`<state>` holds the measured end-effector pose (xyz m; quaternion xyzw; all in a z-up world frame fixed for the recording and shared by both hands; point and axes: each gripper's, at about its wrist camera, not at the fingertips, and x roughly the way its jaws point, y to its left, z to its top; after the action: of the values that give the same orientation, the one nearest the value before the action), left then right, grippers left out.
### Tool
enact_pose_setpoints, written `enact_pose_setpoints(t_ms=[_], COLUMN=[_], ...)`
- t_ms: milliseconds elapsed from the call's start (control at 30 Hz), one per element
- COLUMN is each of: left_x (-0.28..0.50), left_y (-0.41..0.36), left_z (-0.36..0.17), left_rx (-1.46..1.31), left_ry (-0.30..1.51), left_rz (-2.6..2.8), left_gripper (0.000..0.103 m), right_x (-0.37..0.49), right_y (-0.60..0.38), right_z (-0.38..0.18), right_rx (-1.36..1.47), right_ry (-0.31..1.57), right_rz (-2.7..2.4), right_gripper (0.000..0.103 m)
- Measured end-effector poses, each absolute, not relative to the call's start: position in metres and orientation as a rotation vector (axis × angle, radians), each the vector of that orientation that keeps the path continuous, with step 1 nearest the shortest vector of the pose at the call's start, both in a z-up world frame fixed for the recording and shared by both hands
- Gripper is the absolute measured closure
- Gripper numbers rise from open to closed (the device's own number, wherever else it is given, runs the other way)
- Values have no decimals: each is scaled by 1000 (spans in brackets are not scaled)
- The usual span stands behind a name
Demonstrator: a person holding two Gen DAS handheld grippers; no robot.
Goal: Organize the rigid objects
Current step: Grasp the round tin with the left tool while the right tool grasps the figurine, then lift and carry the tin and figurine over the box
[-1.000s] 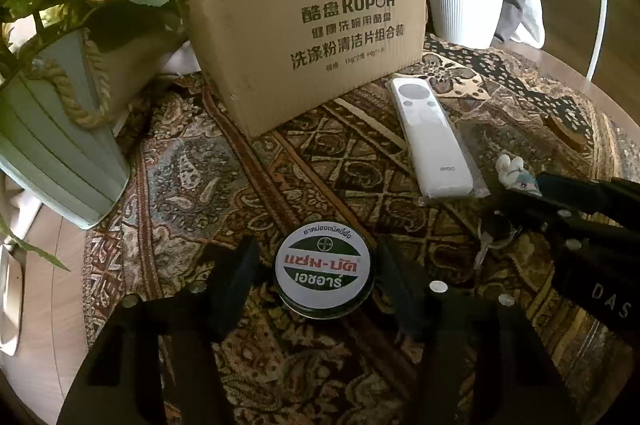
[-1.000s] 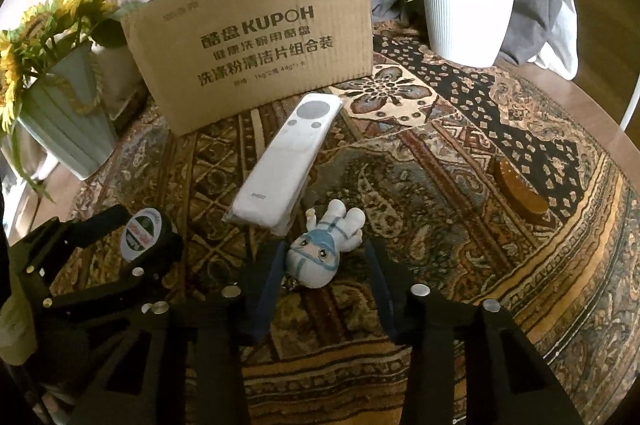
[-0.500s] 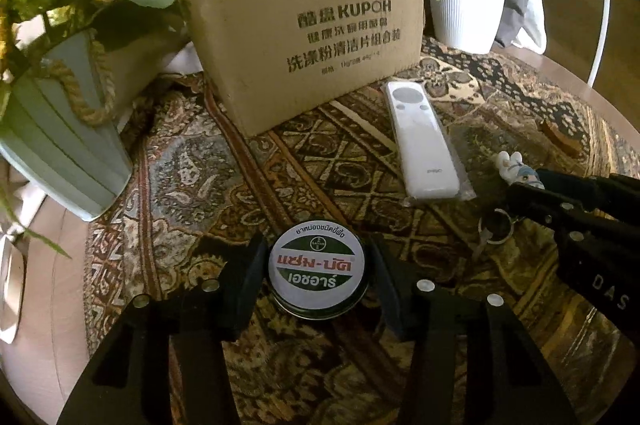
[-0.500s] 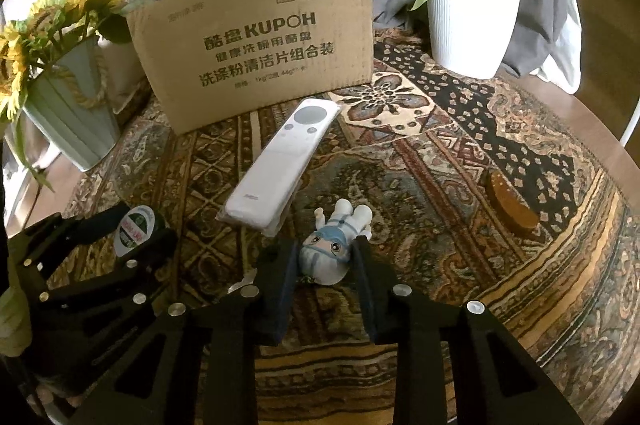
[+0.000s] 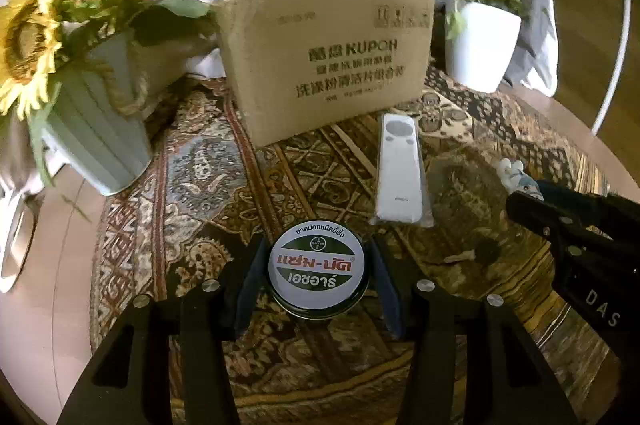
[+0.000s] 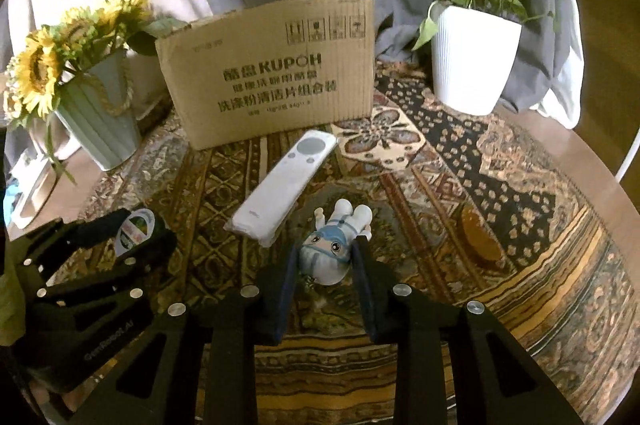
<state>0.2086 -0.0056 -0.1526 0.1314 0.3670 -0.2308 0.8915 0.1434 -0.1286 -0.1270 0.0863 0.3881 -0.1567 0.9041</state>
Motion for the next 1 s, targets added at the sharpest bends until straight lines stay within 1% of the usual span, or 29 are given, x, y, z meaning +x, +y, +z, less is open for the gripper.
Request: enact_pose_setpoints(t_ms=[267, 533, 1000], left_x=[192, 175, 174], left_y=[-9, -16, -38], left_z=[-127, -95, -47], left_rx=[199, 150, 91], left_ry=[752, 690, 607], left_rz=[-392, -311, -216], left_gripper=[52, 52, 52], right_x=[135, 131, 141], right_y=[-141, -153, -180], right_z=[-104, -77, -31], right_rx=[152, 126, 87], right_ry=[759, 717, 621], right_rz=[-263, -173, -47], right_gripper=[74, 74, 74])
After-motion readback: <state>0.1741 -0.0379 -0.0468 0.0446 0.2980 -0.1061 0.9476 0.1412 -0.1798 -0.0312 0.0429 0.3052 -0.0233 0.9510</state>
